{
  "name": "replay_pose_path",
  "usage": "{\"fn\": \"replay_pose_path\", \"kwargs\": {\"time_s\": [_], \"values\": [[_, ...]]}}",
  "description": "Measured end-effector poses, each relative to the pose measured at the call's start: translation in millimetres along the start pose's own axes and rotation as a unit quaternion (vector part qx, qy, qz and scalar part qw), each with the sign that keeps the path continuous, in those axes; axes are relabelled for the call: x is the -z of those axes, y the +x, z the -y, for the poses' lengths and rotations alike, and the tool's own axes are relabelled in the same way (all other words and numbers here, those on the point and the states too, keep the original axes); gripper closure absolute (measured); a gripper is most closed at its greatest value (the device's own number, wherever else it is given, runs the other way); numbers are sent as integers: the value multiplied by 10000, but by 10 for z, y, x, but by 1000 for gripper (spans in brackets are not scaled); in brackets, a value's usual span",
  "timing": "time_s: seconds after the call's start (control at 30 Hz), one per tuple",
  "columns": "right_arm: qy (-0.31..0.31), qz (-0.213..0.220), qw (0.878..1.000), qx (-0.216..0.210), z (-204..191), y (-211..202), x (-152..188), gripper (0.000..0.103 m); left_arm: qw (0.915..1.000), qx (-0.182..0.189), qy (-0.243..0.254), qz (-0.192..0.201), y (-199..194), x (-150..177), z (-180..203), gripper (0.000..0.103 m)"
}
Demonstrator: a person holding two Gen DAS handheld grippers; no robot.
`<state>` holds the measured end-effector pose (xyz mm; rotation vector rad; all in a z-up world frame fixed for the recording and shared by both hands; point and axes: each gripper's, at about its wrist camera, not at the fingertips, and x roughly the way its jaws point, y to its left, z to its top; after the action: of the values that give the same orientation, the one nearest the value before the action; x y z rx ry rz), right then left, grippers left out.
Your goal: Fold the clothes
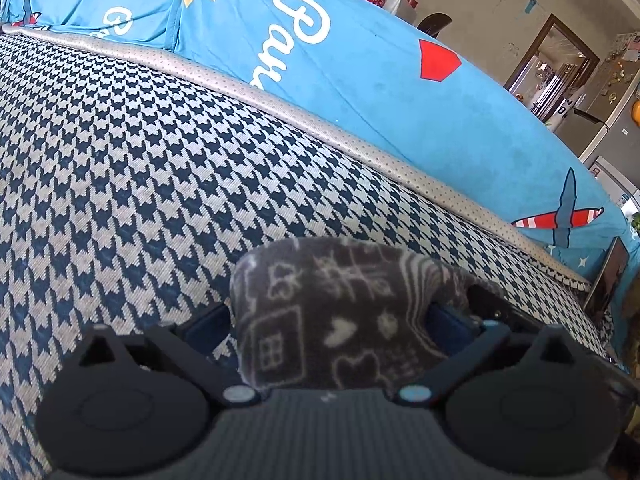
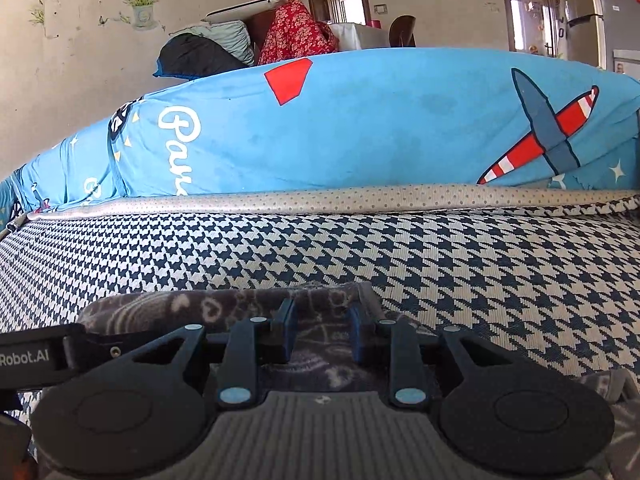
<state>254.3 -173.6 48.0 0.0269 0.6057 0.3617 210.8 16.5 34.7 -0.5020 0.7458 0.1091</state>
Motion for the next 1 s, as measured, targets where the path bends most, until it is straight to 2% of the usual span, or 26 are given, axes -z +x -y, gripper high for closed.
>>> {"fn": "replay_pose_path", "kwargs": {"time_s": [0.3, 0.6, 0.8, 1.0], "values": [[-273, 242, 9993, -119, -74, -492, -81, 66, 9999, 39, 149, 71, -221, -30, -10, 0], [-256, 265, 9991, 188, -65, -1065, 48, 65, 9988, 300, 392, -21, -626, 67, -126, 0], [-109, 62, 9996, 257, -27, -1317, 251, 64, 9974, 338, 631, -63, -799, 224, -135, 0], [40, -83, 9995, 299, 5, -1445, 400, 60, 9967, 458, 646, -200, -909, 467, -131, 0]]}}
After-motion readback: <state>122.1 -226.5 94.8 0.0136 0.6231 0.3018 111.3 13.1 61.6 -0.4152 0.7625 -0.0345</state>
